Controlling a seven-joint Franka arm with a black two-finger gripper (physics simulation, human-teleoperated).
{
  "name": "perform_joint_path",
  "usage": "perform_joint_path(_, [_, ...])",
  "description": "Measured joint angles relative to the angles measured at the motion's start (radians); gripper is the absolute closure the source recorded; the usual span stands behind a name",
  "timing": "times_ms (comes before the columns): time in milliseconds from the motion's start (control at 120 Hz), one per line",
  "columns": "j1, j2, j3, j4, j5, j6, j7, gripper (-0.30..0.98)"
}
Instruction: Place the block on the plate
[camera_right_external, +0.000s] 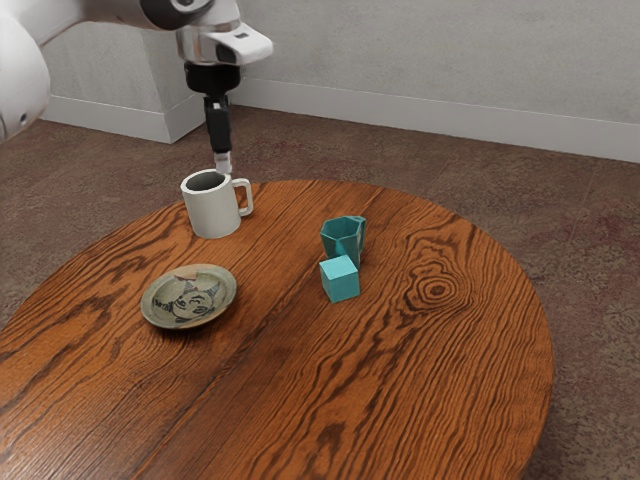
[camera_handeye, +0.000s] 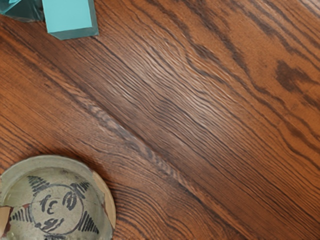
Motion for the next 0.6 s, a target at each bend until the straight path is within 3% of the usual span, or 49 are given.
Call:
perform_joint_path(317, [0.002,-0.03,-0.002,-0.081,-0.006,0.051,-0.016,0.0])
perform_joint_path(600, [0.006,0.055,0.006,-0.198,-0.058,0.21,-0.029,0.0])
